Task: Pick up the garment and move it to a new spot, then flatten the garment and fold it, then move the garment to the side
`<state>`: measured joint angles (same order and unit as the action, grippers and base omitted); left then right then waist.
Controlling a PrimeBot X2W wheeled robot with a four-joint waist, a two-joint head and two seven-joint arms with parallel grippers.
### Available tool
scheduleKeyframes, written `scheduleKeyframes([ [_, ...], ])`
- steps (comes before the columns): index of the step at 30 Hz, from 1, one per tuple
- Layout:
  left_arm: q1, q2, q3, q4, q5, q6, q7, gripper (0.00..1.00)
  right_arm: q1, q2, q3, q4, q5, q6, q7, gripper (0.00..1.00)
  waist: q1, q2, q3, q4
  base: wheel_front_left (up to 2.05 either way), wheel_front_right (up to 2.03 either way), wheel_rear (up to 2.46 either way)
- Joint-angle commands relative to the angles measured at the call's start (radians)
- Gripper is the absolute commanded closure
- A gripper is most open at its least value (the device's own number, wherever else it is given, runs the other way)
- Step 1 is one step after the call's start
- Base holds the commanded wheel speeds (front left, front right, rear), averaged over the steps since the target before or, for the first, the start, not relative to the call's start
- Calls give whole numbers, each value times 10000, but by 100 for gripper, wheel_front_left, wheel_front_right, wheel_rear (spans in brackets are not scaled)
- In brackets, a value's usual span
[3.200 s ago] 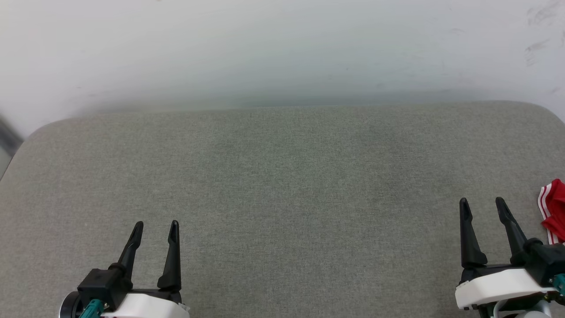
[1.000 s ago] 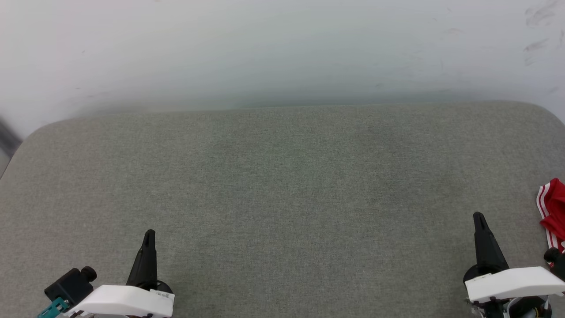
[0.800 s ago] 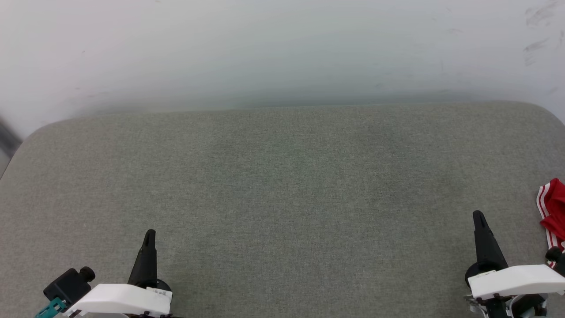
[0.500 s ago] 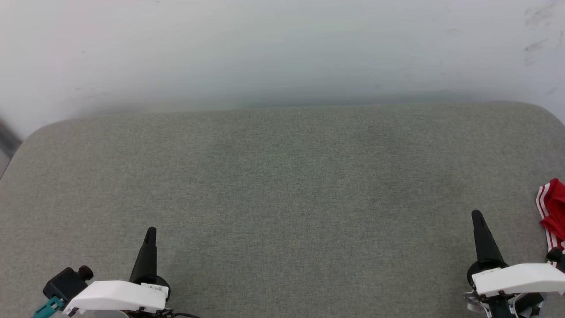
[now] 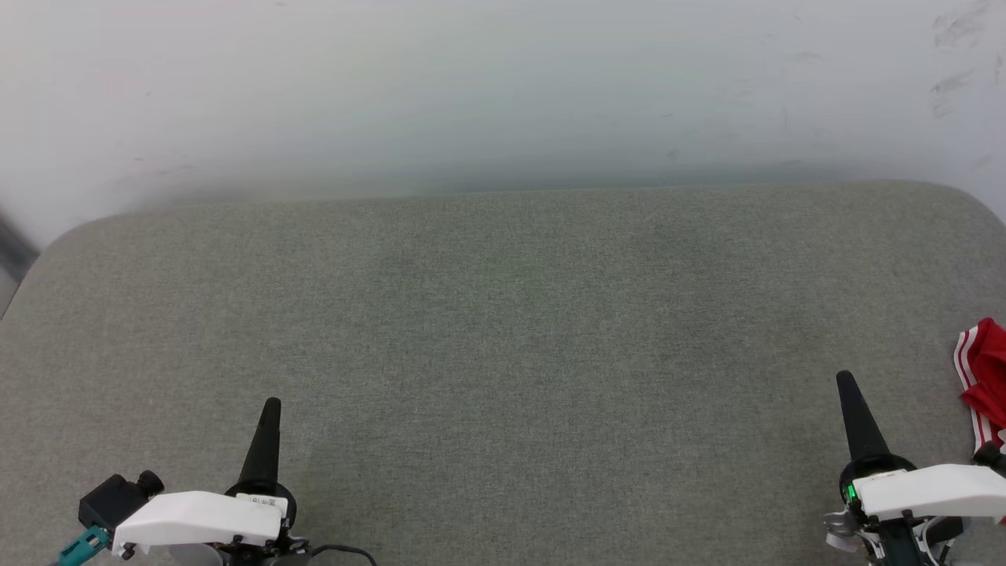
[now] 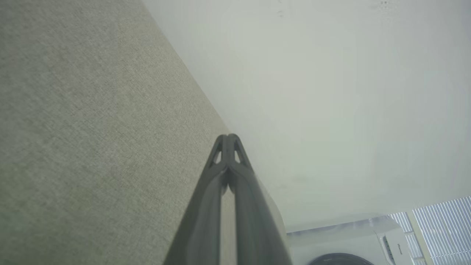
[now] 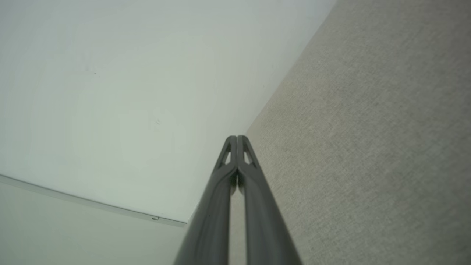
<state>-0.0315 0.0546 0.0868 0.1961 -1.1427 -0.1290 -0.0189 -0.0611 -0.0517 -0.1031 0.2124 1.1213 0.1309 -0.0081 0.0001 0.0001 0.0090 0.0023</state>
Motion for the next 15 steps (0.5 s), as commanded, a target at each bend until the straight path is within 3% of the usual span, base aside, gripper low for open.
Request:
scheduleKeyframes([
  [1, -257, 56, 52, -38, -229, -17, 84, 100, -245, 12, -19, -41, 254, -1, 46, 100, 0, -1, -1, 0, 0, 0, 0],
  [15, -431, 45, 96, 115, -1549, -20, 432, 100, -331, 16, -48, 62, 1614, -1, 398, 100, 0, -1, -15, -6, 0, 0, 0],
])
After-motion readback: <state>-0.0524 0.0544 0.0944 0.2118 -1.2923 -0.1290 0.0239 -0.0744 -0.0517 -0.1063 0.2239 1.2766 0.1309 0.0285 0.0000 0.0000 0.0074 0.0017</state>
